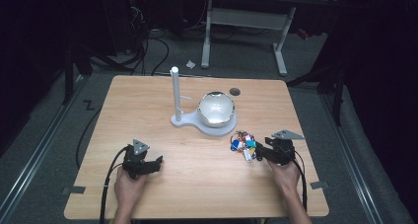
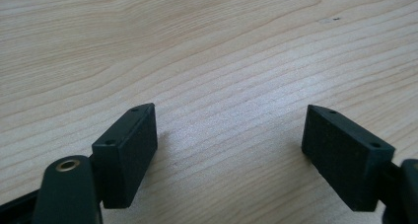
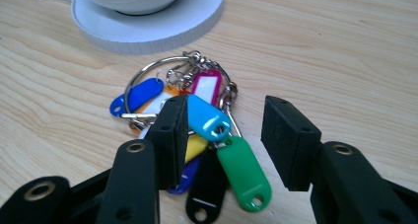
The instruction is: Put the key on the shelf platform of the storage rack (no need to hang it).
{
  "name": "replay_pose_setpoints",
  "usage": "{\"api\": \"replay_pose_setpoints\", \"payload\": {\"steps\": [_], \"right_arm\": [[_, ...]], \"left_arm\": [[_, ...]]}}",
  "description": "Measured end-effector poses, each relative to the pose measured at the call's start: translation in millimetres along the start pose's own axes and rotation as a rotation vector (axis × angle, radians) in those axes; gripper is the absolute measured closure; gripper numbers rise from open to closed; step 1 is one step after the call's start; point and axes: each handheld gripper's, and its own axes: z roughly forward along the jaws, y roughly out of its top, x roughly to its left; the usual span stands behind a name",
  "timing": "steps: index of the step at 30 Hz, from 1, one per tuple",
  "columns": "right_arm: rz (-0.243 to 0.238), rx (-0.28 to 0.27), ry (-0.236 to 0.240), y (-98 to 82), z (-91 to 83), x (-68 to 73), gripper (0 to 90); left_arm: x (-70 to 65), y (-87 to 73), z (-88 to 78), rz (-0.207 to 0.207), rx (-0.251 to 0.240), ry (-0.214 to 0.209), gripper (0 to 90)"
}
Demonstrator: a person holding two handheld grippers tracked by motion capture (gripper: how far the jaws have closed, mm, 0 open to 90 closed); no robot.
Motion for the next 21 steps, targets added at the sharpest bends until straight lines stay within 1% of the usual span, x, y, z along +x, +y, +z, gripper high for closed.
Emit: {"api": "replay_pose_setpoints", "payload": {"steps": [1, 2, 3, 5, 8, 10, 11, 13, 15, 17, 18, 20, 21], "right_arm": [[-0.014, 0.002, 0.009, 2.8, 1.9, 3.0, 53.8], [-0.014, 0.002, 0.009, 2.8, 1.9, 3.0, 53.8], [-0.025, 0.0, 0.017, 5.5, 4.0, 6.6, 54.1], [-0.023, 0.001, 0.024, 6.5, 5.2, 8.1, 54.1], [-0.037, 0.013, 0.035, 9.4, 9.9, 13.2, 54.1], [-0.043, 0.013, 0.048, 11.5, 12.1, 17.5, 54.3], [-0.062, 0.012, 0.062, 14.3, 14.3, 22.8, 54.4], [-0.066, 0.013, 0.067, 15.2, 15.0, 24.8, 54.6], [-0.085, 0.015, 0.089, 18.3, 19.4, 30.6, 55.1], [-0.084, 0.019, 0.094, 19.0, 21.0, 32.6, 55.3], [-0.094, 0.022, 0.101, 19.5, 23.2, 34.5, 55.6], [-0.094, 0.029, 0.116, 19.6, 25.9, 38.1, 56.5], [-0.106, 0.032, 0.121, 19.7, 28.2, 40.2, 57.1]], "left_arm": [[0.0, 0.0, 0.1, 0.0, -0.001, 0.0, 21.8], [0.0, 0.0, 0.1, 0.0, -0.001, 0.0, 21.8], [0.0, 0.0, 0.0, 0.0, 0.0, 0.0, 21.9], [0.0, 0.0, 0.0, 0.0, 0.0, 0.0, 21.8], [0.0, 0.0, 0.0, 0.0, 0.0, 0.0, 21.8], [0.0, 0.0, 0.0, 0.0, 0.0, 0.0, 21.8], [0.0, 0.0, 0.0, 0.0, 0.0, 0.0, 21.9], [0.0, 0.0, 0.0, 0.0, 0.0, 0.0, 21.8], [0.1, -0.1, 0.1, 0.0, -0.001, -0.001, 21.8], [0.0, -0.1, 0.1, -0.001, -0.001, -0.001, 21.8], [0.1, -0.1, 0.1, 0.0, -0.001, -0.001, 21.9], [0.1, 0.0, 0.1, 0.0, -0.001, -0.001, 21.8], [0.1, -0.1, 0.1, 0.0, -0.001, -0.001, 21.8]]}}
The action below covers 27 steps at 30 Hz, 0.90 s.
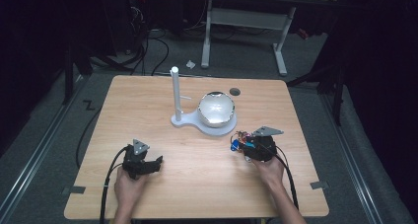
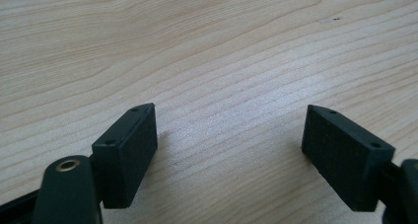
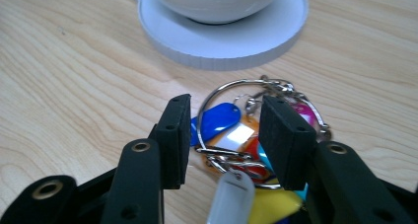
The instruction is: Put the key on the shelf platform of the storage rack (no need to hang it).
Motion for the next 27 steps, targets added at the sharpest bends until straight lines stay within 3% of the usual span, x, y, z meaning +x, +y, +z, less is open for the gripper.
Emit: {"api": "replay_pose_setpoints", "payload": {"steps": [8, 17, 27], "right_arm": [[-0.024, 0.056, 0.036, -0.8, 19.8, 7.4, 63.8], [-0.034, 0.098, 0.038, -5.8, 34.1, 6.1, 66.8], [-0.049, 0.088, 0.063, -6.4, 35.2, 3.1, 77.8]], "left_arm": [[0.0, 0.0, 0.0, 0.0, 0.0, 0.0, 21.8], [0.0, 0.0, 0.0, 0.0, 0.0, 0.0, 21.8], [-0.1, 0.0, 0.0, -0.001, 0.0, 0.0, 21.8]]}}
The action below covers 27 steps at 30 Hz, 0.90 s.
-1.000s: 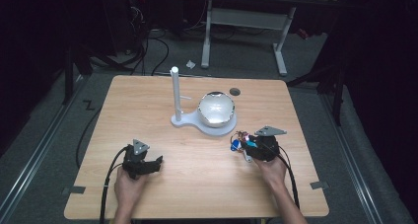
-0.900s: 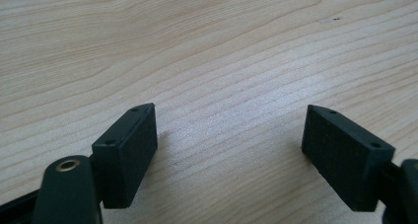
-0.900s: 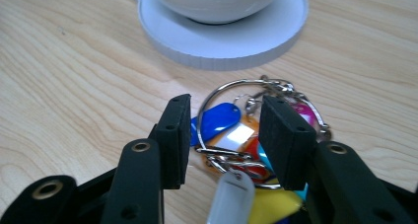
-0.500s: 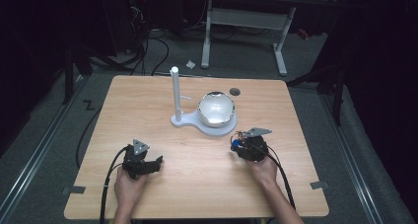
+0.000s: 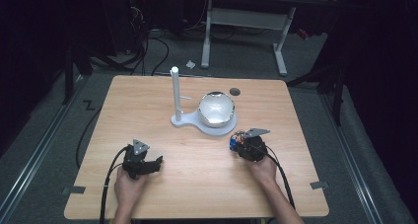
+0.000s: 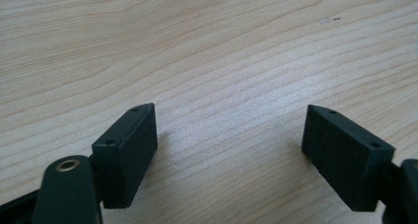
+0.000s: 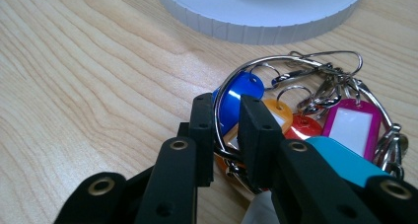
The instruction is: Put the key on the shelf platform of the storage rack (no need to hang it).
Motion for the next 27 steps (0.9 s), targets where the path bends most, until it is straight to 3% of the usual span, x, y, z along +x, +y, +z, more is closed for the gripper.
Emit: {"api": "replay_pose_setpoints", "payload": {"steps": [3, 13, 21, 27], "right_arm": [[-0.012, -0.004, 0.005, -0.7, -0.7, -0.1, 87.2], [-0.014, -0.014, 0.008, -1.3, -2.8, -0.5, 87.8], [0.015, -0.086, 0.032, 3.7, -24.8, -6.6, 87.8], [0.004, -0.118, 0.015, 9.3, -39.9, -9.9, 87.9]], "left_arm": [[0.0, 0.0, 0.0, 0.0, 0.0, 0.0, 21.8], [0.1, 0.0, 0.0, 0.0, 0.0, 0.0, 21.9], [0.1, 0.0, 0.0, 0.0, 0.0, 0.0, 21.8], [0.1, 0.0, 0.0, 0.0, 0.0, -0.001, 21.8]]}}
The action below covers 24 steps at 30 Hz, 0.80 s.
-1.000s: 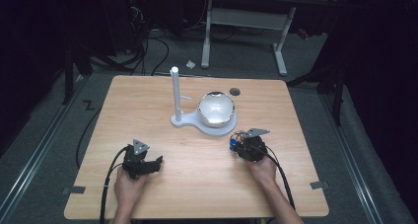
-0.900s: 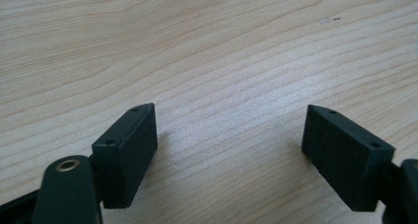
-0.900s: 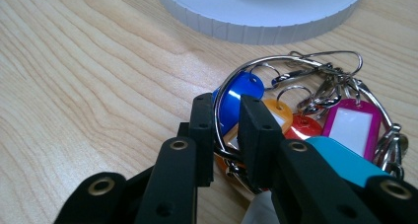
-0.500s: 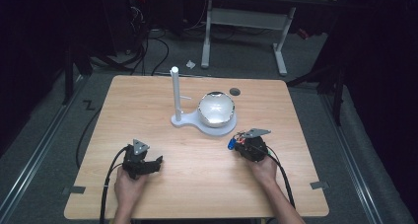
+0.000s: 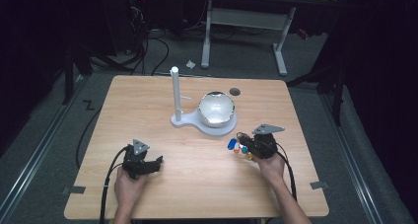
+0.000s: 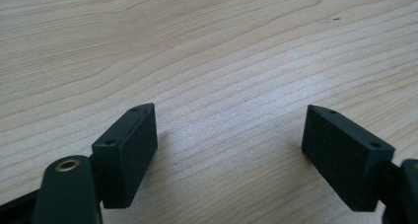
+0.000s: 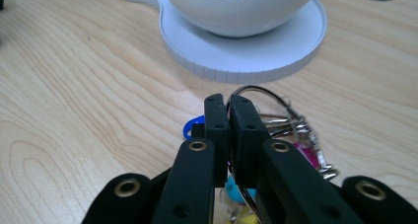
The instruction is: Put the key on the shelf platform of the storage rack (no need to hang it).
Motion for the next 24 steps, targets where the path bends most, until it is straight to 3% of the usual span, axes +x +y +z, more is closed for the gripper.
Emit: {"api": "replay_pose_setpoints", "payload": {"steps": [11, 24], "right_arm": [[-0.027, -0.044, -0.046, 18.9, -24.5, -4.8, 88.1], [-0.027, -0.115, -0.023, 41.7, -53.2, -12.1, 88.1]], "left_arm": [[0.0, 0.0, 0.0, 0.0, 0.0, 0.0, 21.8], [0.0, 0.0, 0.0, 0.0, 0.0, 0.0, 21.8]]}}
